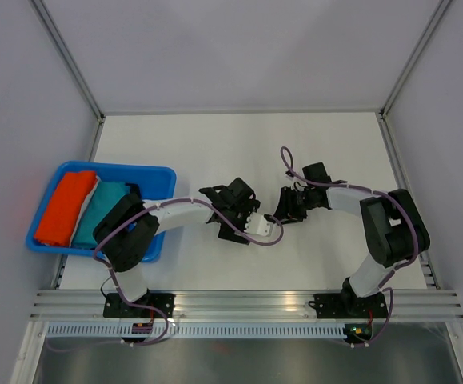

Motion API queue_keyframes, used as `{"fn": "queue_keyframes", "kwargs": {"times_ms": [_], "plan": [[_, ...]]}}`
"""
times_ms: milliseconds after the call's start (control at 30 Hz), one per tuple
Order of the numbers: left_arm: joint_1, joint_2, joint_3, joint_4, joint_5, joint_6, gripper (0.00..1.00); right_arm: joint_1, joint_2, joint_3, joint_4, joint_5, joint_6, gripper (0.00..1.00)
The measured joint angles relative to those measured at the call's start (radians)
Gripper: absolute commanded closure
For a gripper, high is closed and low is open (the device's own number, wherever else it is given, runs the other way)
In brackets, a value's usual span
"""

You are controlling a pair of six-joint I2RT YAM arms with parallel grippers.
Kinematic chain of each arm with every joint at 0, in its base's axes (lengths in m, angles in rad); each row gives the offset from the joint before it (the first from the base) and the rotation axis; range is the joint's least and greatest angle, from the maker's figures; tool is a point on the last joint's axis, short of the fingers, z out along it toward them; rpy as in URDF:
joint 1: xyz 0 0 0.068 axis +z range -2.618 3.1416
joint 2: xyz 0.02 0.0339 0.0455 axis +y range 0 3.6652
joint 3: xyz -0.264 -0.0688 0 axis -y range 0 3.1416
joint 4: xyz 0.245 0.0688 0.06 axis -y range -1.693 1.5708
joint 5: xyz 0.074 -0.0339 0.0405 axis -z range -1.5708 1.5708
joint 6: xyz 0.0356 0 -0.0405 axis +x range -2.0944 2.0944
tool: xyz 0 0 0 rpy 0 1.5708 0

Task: Roll the t-shirts
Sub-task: Place the rolled tshirt into the container

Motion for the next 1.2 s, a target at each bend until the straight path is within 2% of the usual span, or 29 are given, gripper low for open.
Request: {"fn": "queue_keyframes", "kwargs": {"times_ms": [133, 267, 400, 433, 467, 500, 833, 1200], "plan": [[0.0, -0.002, -0.008, 0.025, -0.003, 0.015, 0.15, 0.0, -0.051, 0.0, -0.044, 0.023, -0.023, 0.58], [0.0, 0.01, -0.005, 0.047, -0.019, 0.033, 0.38, -0.001, -0.064, 0.0, -0.054, 0.026, -0.029, 0.58], [0.001, 0.02, -0.005, 0.069, -0.029, 0.053, 0.55, -0.001, -0.068, 0.0, -0.058, 0.027, -0.03, 0.58], [0.002, 0.02, -0.004, 0.071, -0.033, 0.055, 0.63, -0.001, -0.071, 0.0, -0.058, 0.03, -0.03, 0.58], [0.002, 0.02, -0.002, 0.07, -0.035, 0.056, 0.89, -0.001, -0.074, 0.0, -0.058, 0.032, -0.03, 0.58], [0.002, 0.02, 0.001, 0.07, -0.038, 0.051, 0.97, -0.001, -0.078, 0.0, -0.058, 0.034, -0.03, 0.58], [0.023, 0.048, 0.077, -0.002, -0.044, -0.069, 0.98, -0.026, -0.1, 0.0, -0.057, 0.05, -0.029, 0.58], [0.155, 0.109, 0.243, -0.098, -0.079, -0.296, 0.98, -0.047, -0.117, -0.011, -0.052, 0.074, -0.029, 0.58]]}}
